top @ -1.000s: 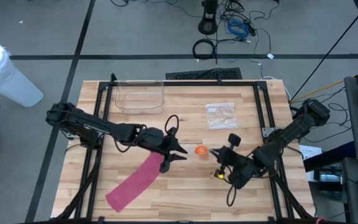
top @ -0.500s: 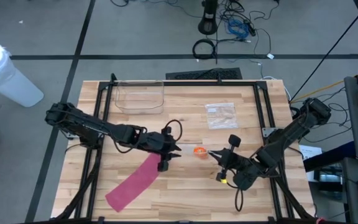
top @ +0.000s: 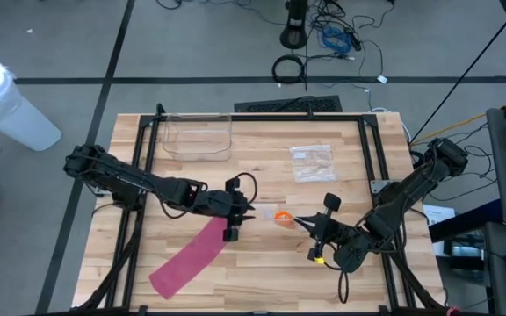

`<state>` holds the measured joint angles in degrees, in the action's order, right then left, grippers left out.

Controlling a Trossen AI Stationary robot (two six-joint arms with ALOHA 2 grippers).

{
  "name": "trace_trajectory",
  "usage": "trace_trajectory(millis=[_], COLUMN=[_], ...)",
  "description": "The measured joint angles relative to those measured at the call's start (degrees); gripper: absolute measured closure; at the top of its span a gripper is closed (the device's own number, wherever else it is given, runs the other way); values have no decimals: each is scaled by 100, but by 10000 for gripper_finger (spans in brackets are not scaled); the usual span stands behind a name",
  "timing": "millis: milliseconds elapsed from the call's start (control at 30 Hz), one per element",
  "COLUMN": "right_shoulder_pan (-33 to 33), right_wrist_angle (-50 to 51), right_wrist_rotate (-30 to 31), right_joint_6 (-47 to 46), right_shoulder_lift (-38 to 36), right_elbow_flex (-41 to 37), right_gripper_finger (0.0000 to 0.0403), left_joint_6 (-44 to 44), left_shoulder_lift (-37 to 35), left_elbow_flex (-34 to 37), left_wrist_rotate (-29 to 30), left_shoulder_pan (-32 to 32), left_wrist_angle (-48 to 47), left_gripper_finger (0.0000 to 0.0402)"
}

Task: Roll bandage
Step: Put the rolled orange bandage into the transparent zip bag

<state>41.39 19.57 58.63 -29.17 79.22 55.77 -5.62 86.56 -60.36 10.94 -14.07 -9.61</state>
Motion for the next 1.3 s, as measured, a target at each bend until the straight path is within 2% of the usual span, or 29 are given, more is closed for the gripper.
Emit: trace_trajectory(millis=[233,333,600,867,967,1133,1200,1300], right_shoulder_pan=[14,95,192,190,190,190,190,181], right_wrist_angle=[-472,-547,-595,-668,-781,-815,-804,-573], right_wrist_rotate=[68,317,433,433,435,431,371,-248], right_joint_6=[516,631,650,732,818,888,879,676], right_shoulder_lift=[0,0,-4,-7,-7,-9,-9,-13], right_elbow_flex=[-2,-2,-2,-2,-2,-2,-2,-2], right_gripper_finger=[403,403,403,403,403,403,403,403], left_joint_6=[2,2,358,507,509,677,751,749], left_shoulder_lift=[294,326,362,598,600,597,595,595], left_elbow_flex=[0,2,2,0,2,2,2,2], left_wrist_rotate=[2,33,-43,-81,-81,-101,-149,-157], left_shoulder_pan=[55,106,56,27,49,55,55,41], left_wrist_angle=[16,9,977,1085,1093,1091,1090,1065], left_gripper_finger=[283,283,283,285,306,379,388,385])
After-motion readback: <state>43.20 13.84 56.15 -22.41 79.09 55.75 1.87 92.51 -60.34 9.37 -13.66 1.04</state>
